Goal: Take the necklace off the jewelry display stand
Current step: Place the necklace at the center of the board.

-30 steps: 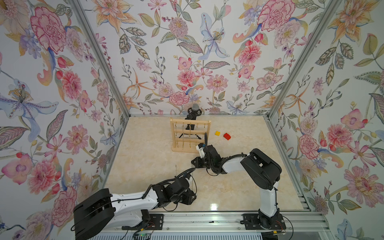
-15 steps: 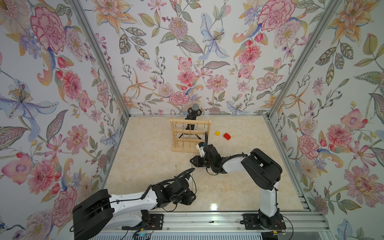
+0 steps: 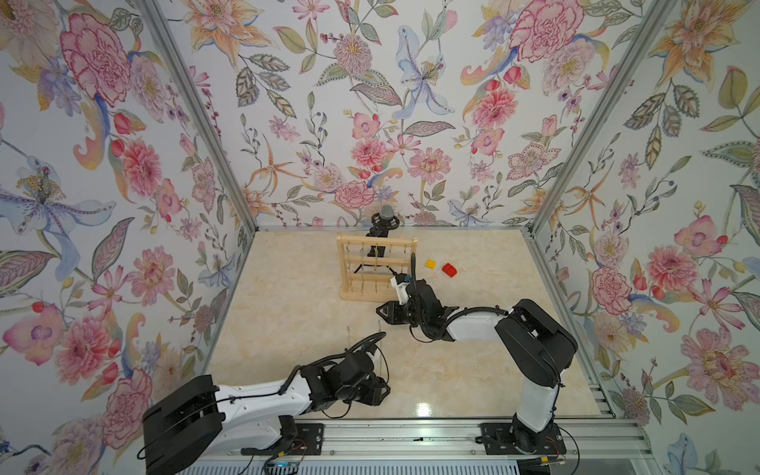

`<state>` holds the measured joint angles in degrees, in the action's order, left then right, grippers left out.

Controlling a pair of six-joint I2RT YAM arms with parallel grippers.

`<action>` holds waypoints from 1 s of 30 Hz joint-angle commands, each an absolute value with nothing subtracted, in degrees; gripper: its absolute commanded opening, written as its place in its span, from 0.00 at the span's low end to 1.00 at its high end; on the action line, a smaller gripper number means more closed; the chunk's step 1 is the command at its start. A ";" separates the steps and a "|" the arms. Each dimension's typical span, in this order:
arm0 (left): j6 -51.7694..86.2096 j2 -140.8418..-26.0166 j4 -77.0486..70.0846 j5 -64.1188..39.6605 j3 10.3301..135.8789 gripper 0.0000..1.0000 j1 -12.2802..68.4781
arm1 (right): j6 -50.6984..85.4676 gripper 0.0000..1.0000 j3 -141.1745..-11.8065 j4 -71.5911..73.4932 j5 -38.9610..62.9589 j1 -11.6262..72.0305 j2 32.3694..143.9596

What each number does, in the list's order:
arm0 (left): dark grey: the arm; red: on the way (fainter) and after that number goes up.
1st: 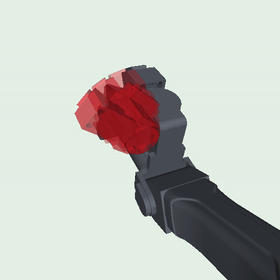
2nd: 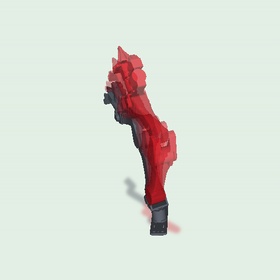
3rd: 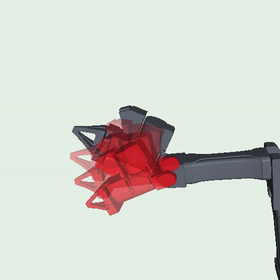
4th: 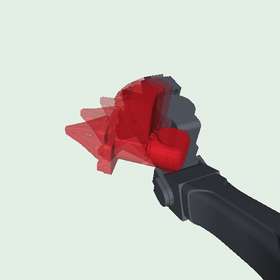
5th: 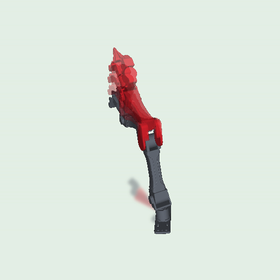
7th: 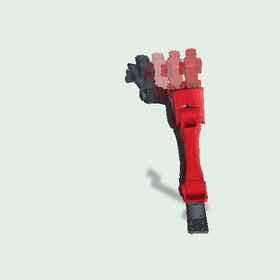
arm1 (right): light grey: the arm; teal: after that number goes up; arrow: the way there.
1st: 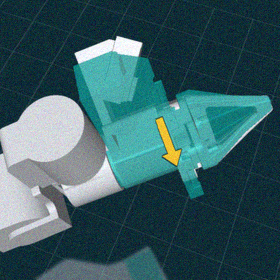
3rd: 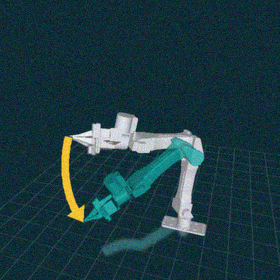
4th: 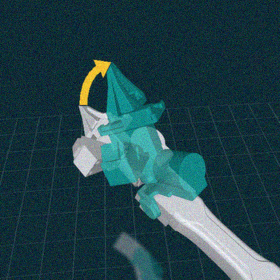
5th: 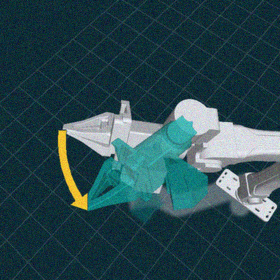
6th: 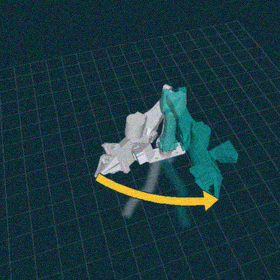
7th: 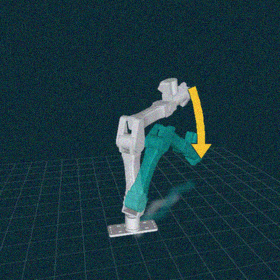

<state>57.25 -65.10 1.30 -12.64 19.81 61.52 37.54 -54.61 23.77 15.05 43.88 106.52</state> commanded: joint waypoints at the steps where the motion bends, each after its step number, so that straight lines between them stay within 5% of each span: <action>1: 55.60 -65.79 2.82 -10.37 21.76 0.57 62.14 | 37.35 0.34 -52.79 23.03 13.51 44.64 103.45; 22: 45.17 -56.14 11.84 0.74 32.21 0.98 61.47 | 30.22 0.41 -35.55 24.36 3.01 46.06 72.91; 30: 38.02 -55.51 13.78 7.12 39.22 0.99 58.00 | 26.22 0.50 -28.83 25.66 5.84 39.99 59.94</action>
